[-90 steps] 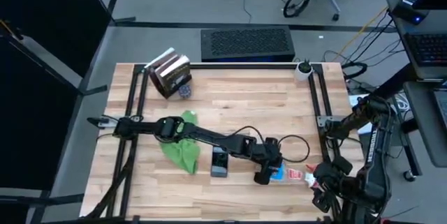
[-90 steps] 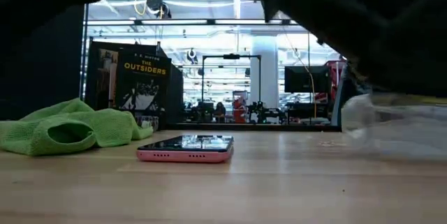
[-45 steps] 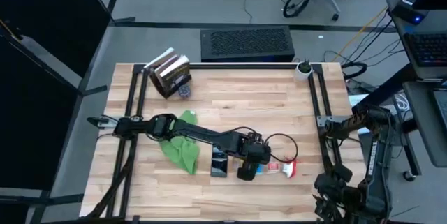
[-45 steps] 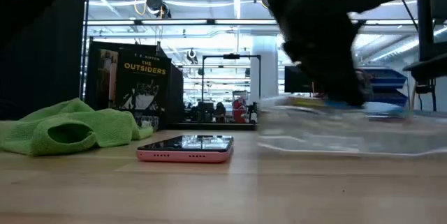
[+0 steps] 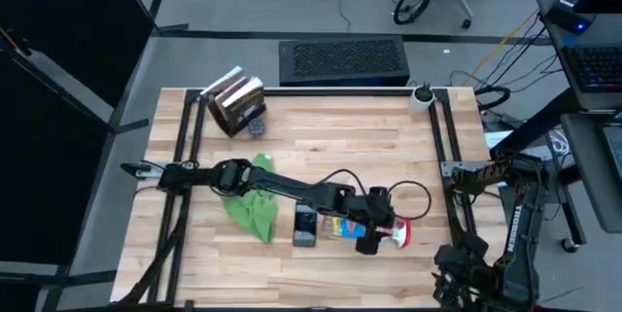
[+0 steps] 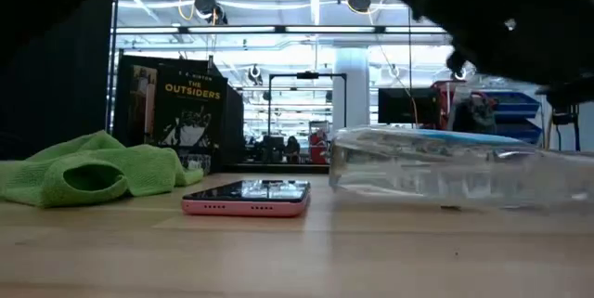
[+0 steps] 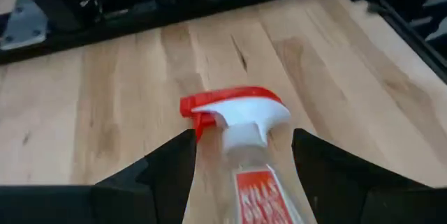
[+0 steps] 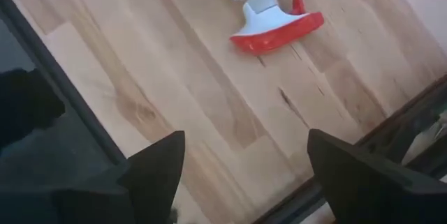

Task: Apply microfiber cloth
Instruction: Adjust the red spray bottle

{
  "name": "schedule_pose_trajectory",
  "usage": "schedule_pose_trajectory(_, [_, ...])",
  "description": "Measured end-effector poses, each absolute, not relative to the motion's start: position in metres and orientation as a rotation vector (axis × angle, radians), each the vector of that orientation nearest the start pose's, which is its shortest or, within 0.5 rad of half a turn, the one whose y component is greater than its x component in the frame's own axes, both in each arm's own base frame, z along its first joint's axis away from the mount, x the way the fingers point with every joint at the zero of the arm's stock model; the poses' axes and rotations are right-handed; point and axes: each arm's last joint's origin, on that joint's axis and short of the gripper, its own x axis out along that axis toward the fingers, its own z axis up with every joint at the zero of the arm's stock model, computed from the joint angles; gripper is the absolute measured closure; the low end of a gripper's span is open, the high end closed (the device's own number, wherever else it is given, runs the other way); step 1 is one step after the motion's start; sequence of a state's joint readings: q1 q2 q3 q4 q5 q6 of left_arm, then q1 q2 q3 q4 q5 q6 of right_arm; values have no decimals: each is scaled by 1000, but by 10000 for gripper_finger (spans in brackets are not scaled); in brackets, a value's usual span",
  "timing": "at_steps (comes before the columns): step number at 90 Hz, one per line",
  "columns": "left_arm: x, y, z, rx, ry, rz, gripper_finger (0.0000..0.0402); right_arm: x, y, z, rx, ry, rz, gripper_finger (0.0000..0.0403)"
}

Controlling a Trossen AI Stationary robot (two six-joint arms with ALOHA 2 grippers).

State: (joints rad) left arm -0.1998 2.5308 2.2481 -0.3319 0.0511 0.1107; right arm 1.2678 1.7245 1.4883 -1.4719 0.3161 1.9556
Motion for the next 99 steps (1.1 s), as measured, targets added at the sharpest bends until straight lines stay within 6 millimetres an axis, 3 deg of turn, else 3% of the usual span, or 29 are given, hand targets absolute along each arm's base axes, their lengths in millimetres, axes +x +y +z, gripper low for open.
schedule_pose_trajectory(8, [556, -116, 180, 150, 622, -294, 181, 98, 284, 271, 425, 1177, -598, 117])
schedule_pose_trajectory(20, [553, -117, 151, 160, 751, -314, 181, 98, 284, 271, 450, 1172, -613, 117])
schedule_pose_trajectory(53, [547, -116, 147, 167, 840, -316, 181, 100, 284, 271, 488, 1161, -631, 117])
schedule_pose_trajectory(99, [548, -114, 148, 237, 825, -258, 175, 100, 286, 271, 494, 1164, -617, 117])
